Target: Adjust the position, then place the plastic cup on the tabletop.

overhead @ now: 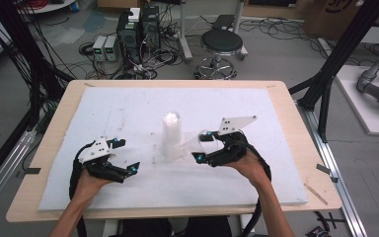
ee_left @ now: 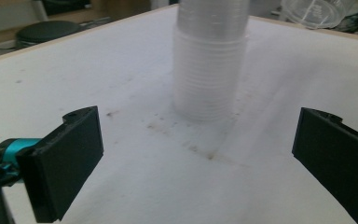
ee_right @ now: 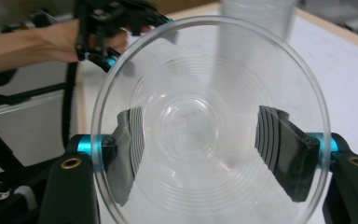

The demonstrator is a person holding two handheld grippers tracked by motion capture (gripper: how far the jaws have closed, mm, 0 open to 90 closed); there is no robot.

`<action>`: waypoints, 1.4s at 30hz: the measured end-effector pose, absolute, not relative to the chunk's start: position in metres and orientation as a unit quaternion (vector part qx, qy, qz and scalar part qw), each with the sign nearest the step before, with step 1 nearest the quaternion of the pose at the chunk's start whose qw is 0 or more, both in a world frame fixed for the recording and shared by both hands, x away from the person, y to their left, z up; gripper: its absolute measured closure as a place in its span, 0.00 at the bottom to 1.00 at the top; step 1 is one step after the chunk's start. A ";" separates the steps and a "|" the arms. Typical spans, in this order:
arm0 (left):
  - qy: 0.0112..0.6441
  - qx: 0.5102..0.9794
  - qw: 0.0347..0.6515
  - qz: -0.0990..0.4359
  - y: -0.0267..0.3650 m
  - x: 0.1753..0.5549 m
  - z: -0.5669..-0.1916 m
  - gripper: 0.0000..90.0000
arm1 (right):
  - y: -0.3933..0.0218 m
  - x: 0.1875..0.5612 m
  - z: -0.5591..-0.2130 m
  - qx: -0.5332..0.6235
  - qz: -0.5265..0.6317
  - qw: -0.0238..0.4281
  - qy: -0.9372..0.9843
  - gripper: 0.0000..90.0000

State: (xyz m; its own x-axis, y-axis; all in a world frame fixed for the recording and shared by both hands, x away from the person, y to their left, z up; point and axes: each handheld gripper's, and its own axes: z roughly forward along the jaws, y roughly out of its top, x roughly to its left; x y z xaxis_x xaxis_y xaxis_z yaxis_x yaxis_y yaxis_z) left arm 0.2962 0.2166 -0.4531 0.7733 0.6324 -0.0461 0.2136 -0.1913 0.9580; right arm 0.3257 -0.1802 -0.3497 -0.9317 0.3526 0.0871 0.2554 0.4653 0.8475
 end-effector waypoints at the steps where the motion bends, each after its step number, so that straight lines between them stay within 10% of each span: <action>1: 0.288 0.747 0.569 0.188 0.218 0.297 -0.455 0.02 | -0.182 0.327 -0.349 0.188 0.478 0.053 0.856 0.37; 42: 0.333 0.714 0.579 0.209 0.234 0.302 -0.471 0.02 | -0.184 0.367 -0.358 0.316 0.299 0.149 0.888 0.38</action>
State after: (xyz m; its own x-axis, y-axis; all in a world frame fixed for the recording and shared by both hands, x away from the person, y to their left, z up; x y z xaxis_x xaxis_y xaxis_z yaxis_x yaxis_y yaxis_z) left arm 0.3020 0.2339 -0.4713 0.6907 0.7179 -0.0873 0.2342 -0.1078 0.9662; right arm 0.3672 -0.1842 -0.3579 -0.7560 0.6502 -0.0749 0.4722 0.6211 0.6254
